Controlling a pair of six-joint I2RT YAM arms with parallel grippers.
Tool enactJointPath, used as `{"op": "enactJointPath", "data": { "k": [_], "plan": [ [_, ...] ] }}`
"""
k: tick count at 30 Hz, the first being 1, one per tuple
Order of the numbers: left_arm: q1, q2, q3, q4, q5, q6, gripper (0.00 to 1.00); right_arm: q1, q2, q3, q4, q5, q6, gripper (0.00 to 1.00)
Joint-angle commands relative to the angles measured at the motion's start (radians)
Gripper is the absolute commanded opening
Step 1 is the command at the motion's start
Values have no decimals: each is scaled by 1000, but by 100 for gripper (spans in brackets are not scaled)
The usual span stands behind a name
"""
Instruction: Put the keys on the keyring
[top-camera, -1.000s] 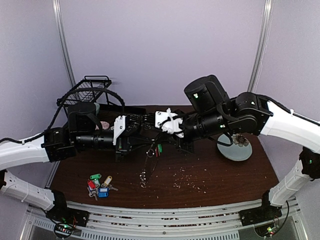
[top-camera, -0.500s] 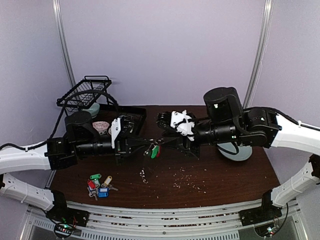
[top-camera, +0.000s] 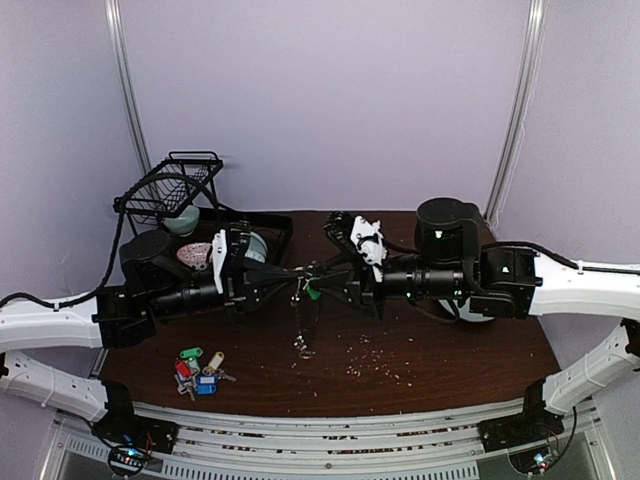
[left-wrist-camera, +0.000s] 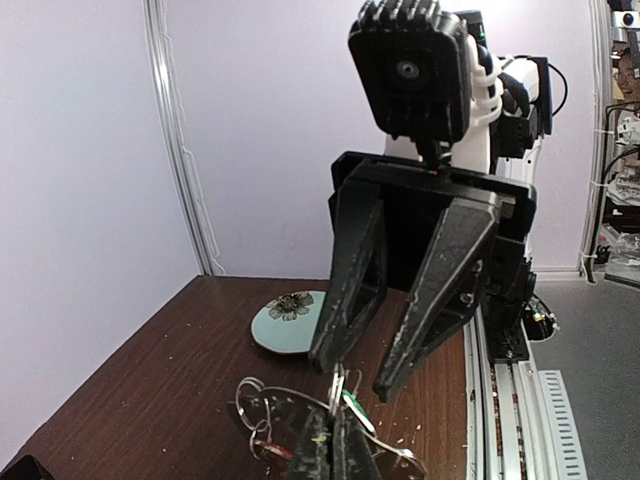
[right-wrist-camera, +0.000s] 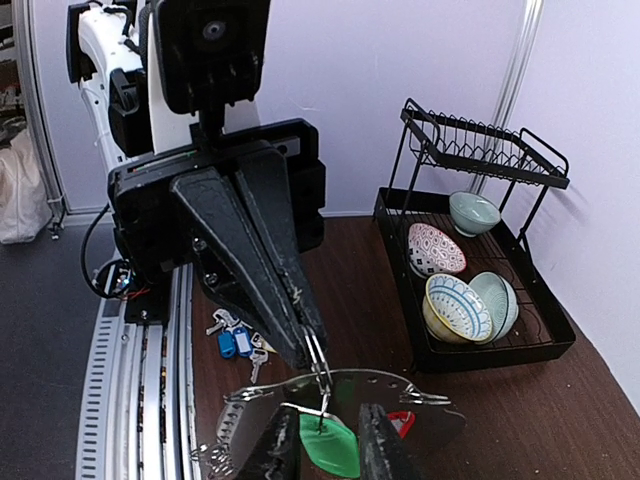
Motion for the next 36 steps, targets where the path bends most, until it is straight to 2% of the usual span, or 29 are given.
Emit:
{"op": "enactJointPath", "data": {
  "k": [1,5,9,13,17,25,26,28,30,36],
  "plan": [
    [-5,-12,7,104,-6,-8,0,-12,10,13,70,-44,36,19],
    [-4,-17,4,112,-8,-3,0,-18,16,23,48,-46,33,8],
    [-5,-29,-8,146,-11,2,0,-19,21,30,35,-55,26,1],
    [-6,-35,-29,199,1,23,0,-21,37,44,24,-108,16,0],
    [-6,-47,-78,344,35,45,0,-22,77,92,-53,-200,-15,0],
    [-15,3,-87,431,8,41,0,-19,93,117,-67,-207,-36,0],
    [-15,7,-87,432,1,40,0,-21,90,120,-71,-201,-44,0],
    [-15,9,-86,423,-1,44,0,-21,86,131,-91,-171,-52,12],
    [-15,7,-84,408,4,44,0,-21,71,134,-115,-131,-59,18],
    [-15,-18,-105,383,-5,36,0,-42,-31,88,-88,-70,-59,29]
  ]
}}
